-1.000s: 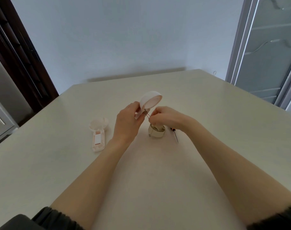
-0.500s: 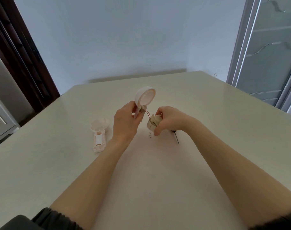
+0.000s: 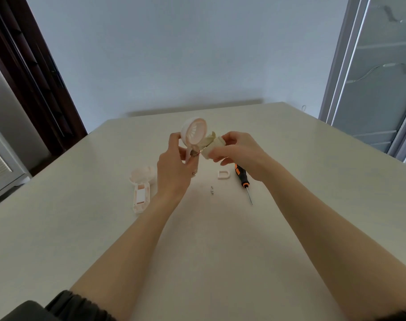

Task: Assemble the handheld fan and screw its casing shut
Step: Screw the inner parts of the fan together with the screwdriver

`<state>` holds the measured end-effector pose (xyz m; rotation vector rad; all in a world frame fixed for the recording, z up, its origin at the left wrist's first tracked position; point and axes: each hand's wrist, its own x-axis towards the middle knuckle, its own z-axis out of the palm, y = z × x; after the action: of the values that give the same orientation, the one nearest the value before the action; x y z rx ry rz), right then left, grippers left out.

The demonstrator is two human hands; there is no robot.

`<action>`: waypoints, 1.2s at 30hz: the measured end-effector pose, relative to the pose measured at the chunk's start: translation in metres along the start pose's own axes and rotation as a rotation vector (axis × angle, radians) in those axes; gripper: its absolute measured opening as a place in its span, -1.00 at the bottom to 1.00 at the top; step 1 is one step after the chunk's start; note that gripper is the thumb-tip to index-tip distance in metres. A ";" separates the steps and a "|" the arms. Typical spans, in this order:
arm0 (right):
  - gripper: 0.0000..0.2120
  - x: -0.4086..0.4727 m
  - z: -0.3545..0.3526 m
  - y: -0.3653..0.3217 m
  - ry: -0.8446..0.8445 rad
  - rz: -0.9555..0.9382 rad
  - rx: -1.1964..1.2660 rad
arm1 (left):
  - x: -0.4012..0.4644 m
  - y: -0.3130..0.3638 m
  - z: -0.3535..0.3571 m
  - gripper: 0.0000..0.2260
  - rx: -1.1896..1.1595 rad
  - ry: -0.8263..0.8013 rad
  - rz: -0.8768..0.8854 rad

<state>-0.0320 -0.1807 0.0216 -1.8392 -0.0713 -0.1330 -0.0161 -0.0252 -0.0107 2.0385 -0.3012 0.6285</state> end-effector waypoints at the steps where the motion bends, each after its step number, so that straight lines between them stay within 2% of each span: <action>1: -0.64 0.001 0.000 -0.001 0.001 -0.002 0.045 | 0.001 0.001 0.000 -0.70 -0.012 0.001 -0.014; 5: -0.71 0.002 -0.001 0.000 0.041 -0.014 0.121 | 0.004 0.005 0.002 -0.63 -0.084 -0.001 -0.106; 11: -0.73 0.004 0.000 0.000 0.097 -0.030 0.161 | 0.008 0.007 0.003 -0.56 -0.271 -0.082 -0.344; 19: -0.76 0.002 0.003 -0.001 0.099 -0.067 0.117 | 0.010 0.008 0.003 -0.63 -0.482 -0.146 -0.519; 36: -0.69 0.001 0.008 0.002 0.262 -0.101 -0.044 | -0.001 0.021 0.009 -0.63 -0.319 -0.335 -0.438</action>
<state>-0.0299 -0.1737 0.0174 -1.8477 0.0224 -0.4475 -0.0234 -0.0436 0.0002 1.8099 -0.1288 -0.0333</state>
